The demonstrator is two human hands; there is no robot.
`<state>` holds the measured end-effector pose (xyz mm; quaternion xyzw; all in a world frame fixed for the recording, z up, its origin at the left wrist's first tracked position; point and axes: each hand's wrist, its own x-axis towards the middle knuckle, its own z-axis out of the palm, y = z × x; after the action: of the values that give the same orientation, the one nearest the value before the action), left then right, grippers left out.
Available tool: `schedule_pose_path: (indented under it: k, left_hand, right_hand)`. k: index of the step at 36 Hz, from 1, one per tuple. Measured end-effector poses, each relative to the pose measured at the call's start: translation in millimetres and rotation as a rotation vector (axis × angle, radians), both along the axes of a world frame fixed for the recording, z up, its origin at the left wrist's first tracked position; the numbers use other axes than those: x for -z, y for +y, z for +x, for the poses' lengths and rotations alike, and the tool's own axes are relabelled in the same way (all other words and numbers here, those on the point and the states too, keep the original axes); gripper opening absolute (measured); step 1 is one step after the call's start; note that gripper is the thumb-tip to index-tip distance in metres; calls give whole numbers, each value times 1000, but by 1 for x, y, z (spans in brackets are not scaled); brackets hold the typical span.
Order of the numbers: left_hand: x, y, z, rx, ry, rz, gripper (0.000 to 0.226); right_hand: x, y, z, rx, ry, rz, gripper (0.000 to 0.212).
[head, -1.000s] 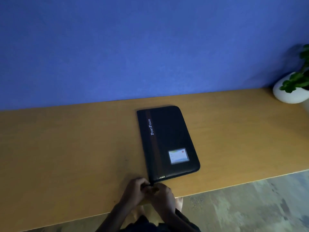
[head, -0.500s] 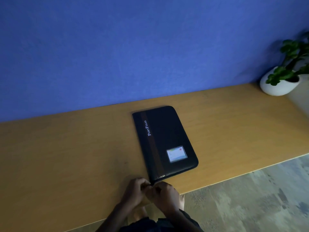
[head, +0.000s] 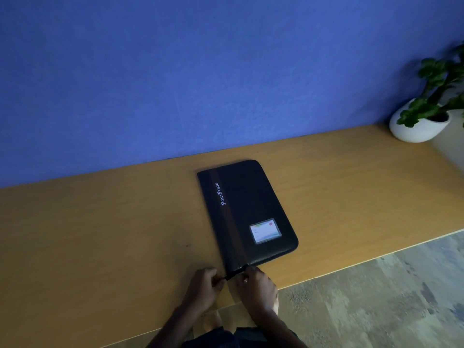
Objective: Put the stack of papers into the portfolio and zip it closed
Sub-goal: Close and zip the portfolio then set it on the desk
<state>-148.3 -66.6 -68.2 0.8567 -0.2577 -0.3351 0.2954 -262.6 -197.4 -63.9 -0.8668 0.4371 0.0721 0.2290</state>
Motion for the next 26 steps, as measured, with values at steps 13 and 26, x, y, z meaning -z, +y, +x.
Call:
schedule_pose_path:
  k: [13,26]
  left_hand:
    - [1,4,4,-2,28,25,5]
    - [-3,10,4,-14,-14,27,5]
  right_hand:
    - [1,-59,-27,289,-47,-82,15]
    - [-5,-130,-49,230,-108,-211,10]
